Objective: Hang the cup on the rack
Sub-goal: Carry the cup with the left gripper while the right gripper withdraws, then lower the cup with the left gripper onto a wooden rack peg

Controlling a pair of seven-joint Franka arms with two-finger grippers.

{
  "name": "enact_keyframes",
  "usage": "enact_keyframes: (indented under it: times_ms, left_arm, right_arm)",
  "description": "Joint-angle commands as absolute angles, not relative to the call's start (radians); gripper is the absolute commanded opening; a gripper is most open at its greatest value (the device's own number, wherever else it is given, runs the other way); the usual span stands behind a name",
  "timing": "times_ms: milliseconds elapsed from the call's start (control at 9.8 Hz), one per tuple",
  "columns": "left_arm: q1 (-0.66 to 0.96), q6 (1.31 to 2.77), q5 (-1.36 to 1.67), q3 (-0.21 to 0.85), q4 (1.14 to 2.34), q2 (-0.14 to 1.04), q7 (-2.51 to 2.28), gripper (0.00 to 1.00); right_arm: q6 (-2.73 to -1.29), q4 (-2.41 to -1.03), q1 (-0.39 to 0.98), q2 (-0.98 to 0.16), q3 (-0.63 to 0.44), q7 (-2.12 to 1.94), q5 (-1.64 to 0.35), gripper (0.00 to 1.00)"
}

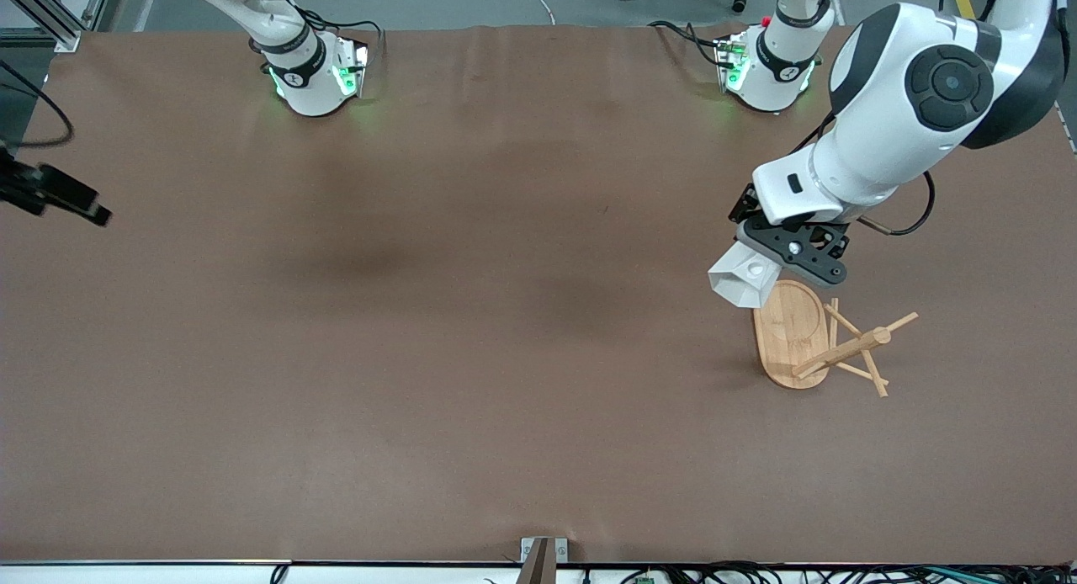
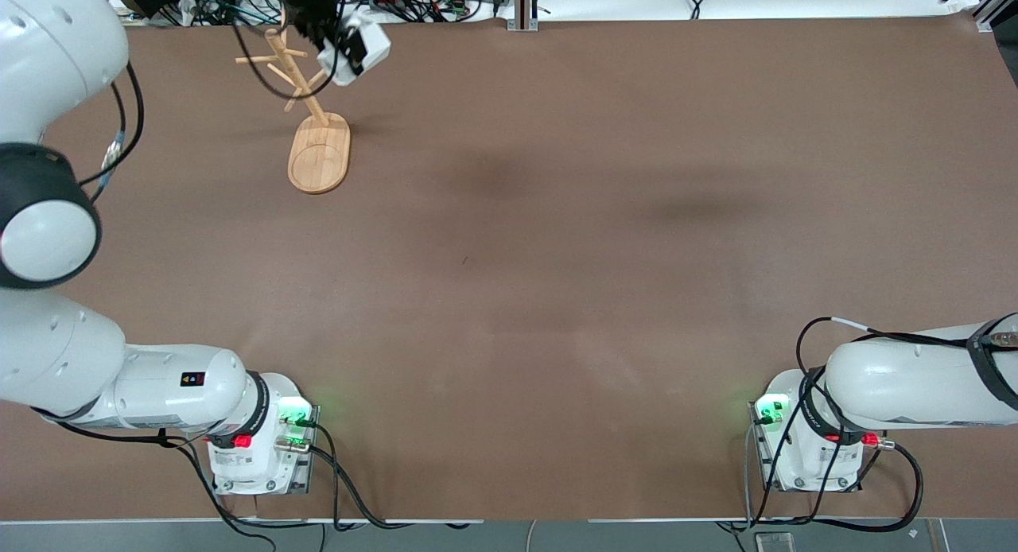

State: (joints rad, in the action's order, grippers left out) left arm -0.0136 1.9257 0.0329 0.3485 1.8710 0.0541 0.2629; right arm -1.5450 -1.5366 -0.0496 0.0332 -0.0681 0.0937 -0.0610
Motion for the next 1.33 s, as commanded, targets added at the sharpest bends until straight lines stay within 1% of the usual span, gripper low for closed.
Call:
enact_keyframes:
  times_ms: [0,102,204,408,510,714,918,1020,1224]
  left_arm:
    - [-0.014,2.054,0.069,0.298,2.064,0.006,0.33,0.0]
    - [-0.014,2.09,0.069,0.287,2.084,0.012,0.359,0.0]
    - [-0.014,2.098,0.072,0.273,2.083,0.03,0.38,0.0]
    - [-0.008,2.128,0.139,0.25,2.08,0.061,0.44,0.0]
    - [-0.005,2.132,0.152,0.217,2.072,0.077,0.474,0.0]
    - [-0.005,2.146,0.163,0.207,2.059,0.097,0.494,0.0]
    - [-0.006,2.146,0.161,0.198,2.039,0.113,0.497,0.0]
    - [-0.005,2.146,0.163,0.178,2.027,0.126,0.509,0.0]
    - [-0.005,2.146,0.161,0.164,2.007,0.141,0.531,0.0]
  right_arm:
    - [-1.519,-1.476,-0.079,-0.012,-0.078,0.091,-0.038,1.0]
    - [-1.516,-1.473,-0.075,-0.011,-0.077,0.06,-0.031,1.0]
    - [-1.511,-1.471,-0.051,-0.009,-0.08,0.066,-0.025,1.0]
    - [-1.503,-1.471,-0.046,-0.009,-0.086,0.066,-0.026,1.0]
    - [-1.462,-1.473,-0.046,-0.008,-0.084,0.075,-0.026,1.0]
    - [-1.466,-1.471,-0.044,-0.008,-0.083,0.066,-0.022,1.0]
    - [-1.453,-1.462,-0.038,-0.008,-0.077,0.066,0.023,1.0]
    - [-1.454,-1.442,-0.038,-0.008,-0.077,0.066,0.021,1.0]
    - [-1.454,-1.448,-0.041,-0.008,-0.077,0.075,0.017,1.0]
